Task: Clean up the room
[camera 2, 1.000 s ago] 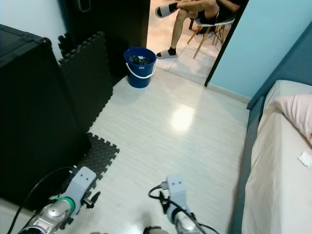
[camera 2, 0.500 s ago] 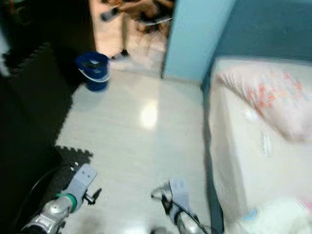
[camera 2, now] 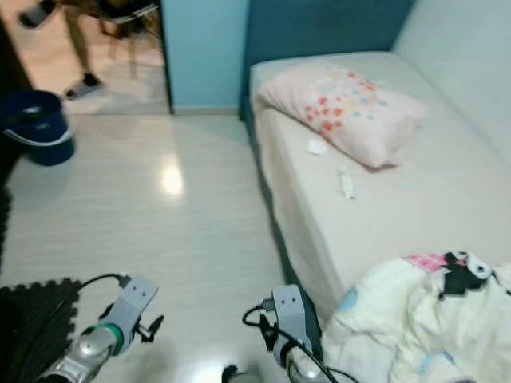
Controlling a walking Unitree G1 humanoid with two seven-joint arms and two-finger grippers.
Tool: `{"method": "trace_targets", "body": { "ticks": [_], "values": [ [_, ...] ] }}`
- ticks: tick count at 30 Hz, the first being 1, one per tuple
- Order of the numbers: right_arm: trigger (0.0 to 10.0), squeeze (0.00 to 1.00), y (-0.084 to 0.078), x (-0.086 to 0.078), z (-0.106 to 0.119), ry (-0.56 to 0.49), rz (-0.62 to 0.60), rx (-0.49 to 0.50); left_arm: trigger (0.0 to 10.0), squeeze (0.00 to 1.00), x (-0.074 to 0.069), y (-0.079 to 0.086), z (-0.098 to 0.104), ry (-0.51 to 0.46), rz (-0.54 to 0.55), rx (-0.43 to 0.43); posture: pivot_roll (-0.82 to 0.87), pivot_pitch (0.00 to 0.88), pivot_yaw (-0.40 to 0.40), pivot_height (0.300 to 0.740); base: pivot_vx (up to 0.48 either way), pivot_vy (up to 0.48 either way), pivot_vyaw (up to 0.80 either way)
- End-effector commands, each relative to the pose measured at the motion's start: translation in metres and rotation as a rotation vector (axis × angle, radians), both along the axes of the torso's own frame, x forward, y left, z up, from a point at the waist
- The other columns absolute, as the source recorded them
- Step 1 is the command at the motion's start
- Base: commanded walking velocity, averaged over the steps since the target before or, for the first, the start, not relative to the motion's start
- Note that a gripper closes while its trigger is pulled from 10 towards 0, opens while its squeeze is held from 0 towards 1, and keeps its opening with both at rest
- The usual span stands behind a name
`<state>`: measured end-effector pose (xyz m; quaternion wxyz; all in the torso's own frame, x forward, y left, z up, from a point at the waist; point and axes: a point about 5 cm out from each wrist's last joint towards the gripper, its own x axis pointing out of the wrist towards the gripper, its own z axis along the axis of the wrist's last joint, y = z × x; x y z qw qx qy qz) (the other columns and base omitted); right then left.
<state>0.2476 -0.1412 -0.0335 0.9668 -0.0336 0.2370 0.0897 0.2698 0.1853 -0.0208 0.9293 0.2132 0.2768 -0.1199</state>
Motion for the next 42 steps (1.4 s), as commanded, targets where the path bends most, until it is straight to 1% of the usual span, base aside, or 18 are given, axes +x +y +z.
{"method": "trace_targets", "body": {
  "ticks": [1, 4, 5, 6, 7, 9, 12, 13, 16, 20, 23, 25, 42],
  "values": [
    [10.0, 0.00, -0.004, -0.002, -0.001, -0.006, 0.003, -0.021, 10.0, 0.00, -0.001, -0.001, -0.001, 0.003, 0.003, 0.002, 0.01, 0.121, 0.024, 0.713, 0.000, 0.000, -0.80],
    [10.0, 0.00, -0.004, 0.007, 0.008, -0.059, 0.017, -0.031, 10.0, 0.00, 0.003, 0.002, 0.003, -0.020, 0.016, -0.001, 0.01, 0.121, 0.029, 0.713, 0.000, 0.000, -0.80],
    [10.0, 0.00, -0.004, 0.013, 0.014, -0.088, 0.012, -0.027, 10.0, 0.00, 0.006, 0.002, 0.007, -0.039, 0.025, -0.008, 0.01, 0.122, 0.032, 0.713, 0.000, 0.000, -0.80],
    [10.0, 0.00, -0.004, 0.013, 0.014, -0.088, 0.012, -0.027, 10.0, 0.00, 0.006, 0.002, 0.007, -0.039, 0.025, -0.008, 0.01, 0.122, 0.032, 0.713, 0.000, 0.000, -0.80],
    [10.0, 0.00, -0.004, 0.023, 0.024, -0.138, 0.004, -0.018, 10.0, 0.00, 0.012, 0.003, 0.013, -0.073, 0.041, -0.020, 0.01, 0.120, 0.032, 0.713, 0.000, 0.000, -0.80],
    [10.0, 0.00, -0.005, 0.032, 0.034, -0.183, -0.005, -0.006, 10.0, 0.00, 0.019, 0.003, 0.019, -0.108, 0.057, -0.032, 0.01, 0.120, 0.032, 0.713, 0.000, 0.000, -0.80],
    [10.0, 0.00, -0.005, 0.038, 0.041, -0.216, -0.009, 0.003, 10.0, 0.00, 0.025, 0.002, 0.026, -0.142, 0.073, -0.046, 0.01, 0.120, 0.032, 0.713, 0.000, 0.000, -0.80],
    [10.0, 0.00, -0.005, 0.038, 0.041, -0.216, -0.009, 0.003, 10.0, 0.00, 0.025, 0.002, 0.026, -0.142, 0.073, -0.046, 0.01, 0.120, 0.032, 0.713, 0.000, 0.000, -0.80],
    [10.0, 0.00, -0.002, 0.045, 0.050, -0.253, -0.005, 0.021, 10.0, 0.00, 0.036, -0.001, 0.039, -0.208, 0.099, -0.067, 0.01, 0.118, 0.030, 0.713, 0.000, 0.000, -0.80],
    [10.0, 0.00, 0.001, 0.046, 0.052, -0.270, -0.004, 0.038, 10.0, 0.00, 0.044, -0.003, 0.049, -0.275, 0.128, -0.060, 0.01, 0.118, 0.030, 0.713, 0.000, 0.000, -0.73],
    [10.0, 0.00, 0.002, 0.045, 0.053, -0.282, 0.001, 0.051, 10.0, 0.00, 0.045, -0.004, 0.052, -0.300, 0.135, -0.058, 0.01, 0.118, 0.030, 0.713, 0.000, 0.000, -0.35],
    [10.0, 0.00, 0.005, 0.044, 0.054, -0.297, 0.008, 0.065, 10.0, 0.00, 0.046, -0.005, 0.053, -0.316, 0.142, -0.059, 0.01, 0.118, 0.030, 0.713, 0.469, 0.000, 0.00],
    [10.0, 0.00, 0.007, 0.042, 0.055, -0.301, 0.031, 0.086, 10.0, 0.00, 0.046, -0.008, 0.053, -0.328, 0.156, -0.052, 0.01, 0.121, 0.024, 0.713, 0.468, 0.000, 0.00]
  ]
}}
